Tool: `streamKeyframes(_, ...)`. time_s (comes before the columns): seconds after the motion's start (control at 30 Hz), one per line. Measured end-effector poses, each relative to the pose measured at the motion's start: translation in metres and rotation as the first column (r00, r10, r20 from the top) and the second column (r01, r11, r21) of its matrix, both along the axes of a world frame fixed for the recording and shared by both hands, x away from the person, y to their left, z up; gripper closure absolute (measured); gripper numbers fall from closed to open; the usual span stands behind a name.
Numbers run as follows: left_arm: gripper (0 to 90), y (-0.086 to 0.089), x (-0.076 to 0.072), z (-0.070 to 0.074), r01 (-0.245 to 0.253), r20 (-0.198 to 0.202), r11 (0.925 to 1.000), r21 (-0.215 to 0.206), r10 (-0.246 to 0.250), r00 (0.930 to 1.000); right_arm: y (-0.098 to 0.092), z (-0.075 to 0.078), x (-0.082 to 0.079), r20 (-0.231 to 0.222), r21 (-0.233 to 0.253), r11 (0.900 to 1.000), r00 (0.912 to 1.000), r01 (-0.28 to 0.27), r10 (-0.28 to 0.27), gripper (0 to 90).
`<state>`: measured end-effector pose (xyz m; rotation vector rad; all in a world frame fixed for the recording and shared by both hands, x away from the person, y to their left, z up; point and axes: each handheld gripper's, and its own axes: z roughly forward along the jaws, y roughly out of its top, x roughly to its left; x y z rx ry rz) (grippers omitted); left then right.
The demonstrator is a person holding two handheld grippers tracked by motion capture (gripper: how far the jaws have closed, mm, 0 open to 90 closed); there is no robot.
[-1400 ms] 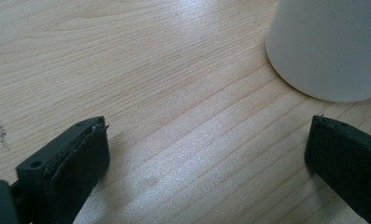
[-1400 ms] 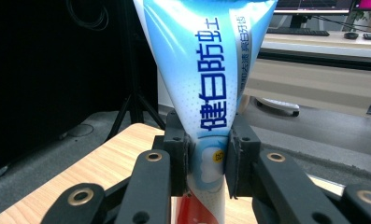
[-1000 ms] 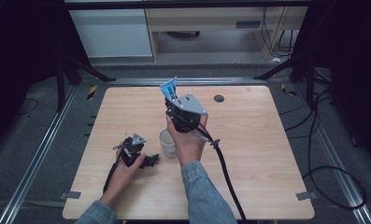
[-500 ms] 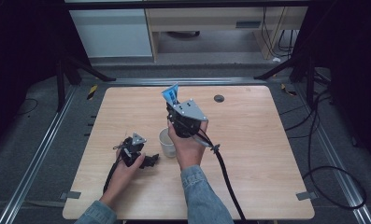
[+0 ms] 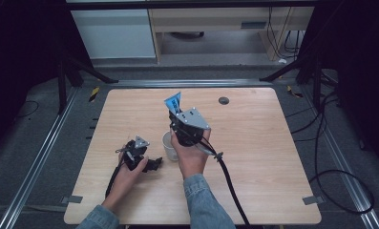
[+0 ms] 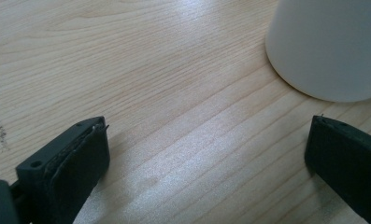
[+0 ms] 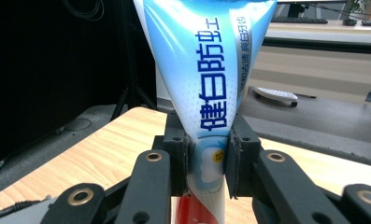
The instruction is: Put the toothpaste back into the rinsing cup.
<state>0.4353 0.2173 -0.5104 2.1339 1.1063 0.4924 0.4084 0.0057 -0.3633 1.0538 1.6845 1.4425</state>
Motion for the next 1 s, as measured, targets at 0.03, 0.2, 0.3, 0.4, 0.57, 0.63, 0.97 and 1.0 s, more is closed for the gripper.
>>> streamKeyframes(0.03, 0.0, 0.0, 0.0, 0.0, 0.0, 0.0, 1.0, 0.0, 0.0, 1.0, 0.001, -0.002, 0.0, -0.003, 0.001, 1.0, 1.0, 0.0, 0.0, 73.5)
streamKeyframes(0.2, 0.0, 0.0, 0.0, 0.0, 0.002, -0.001, 1.0, 0.002, -0.002, 1.0, 0.004, -0.013, 0.001, -0.025, 0.014, 1.0, 0.9997, -0.004, 0.004, 73.5)
streamKeyframes(0.3, 0.0, 0.0, 0.0, 0.0, 0.001, -0.001, 1.0, 0.0, -0.001, 1.0, 0.007, -0.02, 0.001, -0.036, 0.022, 1.0, 0.9994, 0.0, 0.0, 73.5)
streamKeyframes(0.4, 0.0, 0.0, 0.0, 0.0, 0.003, -0.002, 1.0, 0.004, -0.003, 1.0, 0.008, -0.029, 0.001, -0.049, 0.033, 0.999, 0.9988, 0.003, -0.001, 73.4)
streamKeyframes(0.57, 0.0, 0.0, 0.0, 0.0, 0.003, -0.002, 1.0, 0.003, -0.003, 1.0, 0.009, -0.042, 0.0, -0.062, 0.026, 1.0, 0.998, 0.011, -0.01, 73.4)
streamKeyframes(0.63, 0.0, 0.0, 0.0, 0.0, 0.003, -0.003, 1.0, 0.003, -0.003, 1.0, 0.008, -0.045, 0.0, -0.07, 0.032, 0.999, 0.9974, 0.015, -0.013, 73.4)
streamKeyframes(0.97, 0.0, 0.0, 0.0, 0.0, 0.003, -0.003, 1.0, 0.002, -0.003, 1.0, 0.008, -0.056, 0.004, -0.098, 0.043, 0.999, 0.9951, 0.019, -0.015, 73.4)
streamKeyframes(1.0, 0.0, 0.0, 0.0, 0.0, 0.003, -0.003, 1.0, 0.002, -0.003, 1.0, 0.009, -0.056, 0.005, -0.1, 0.047, 0.999, 0.9949, 0.02, -0.016, 73.4)
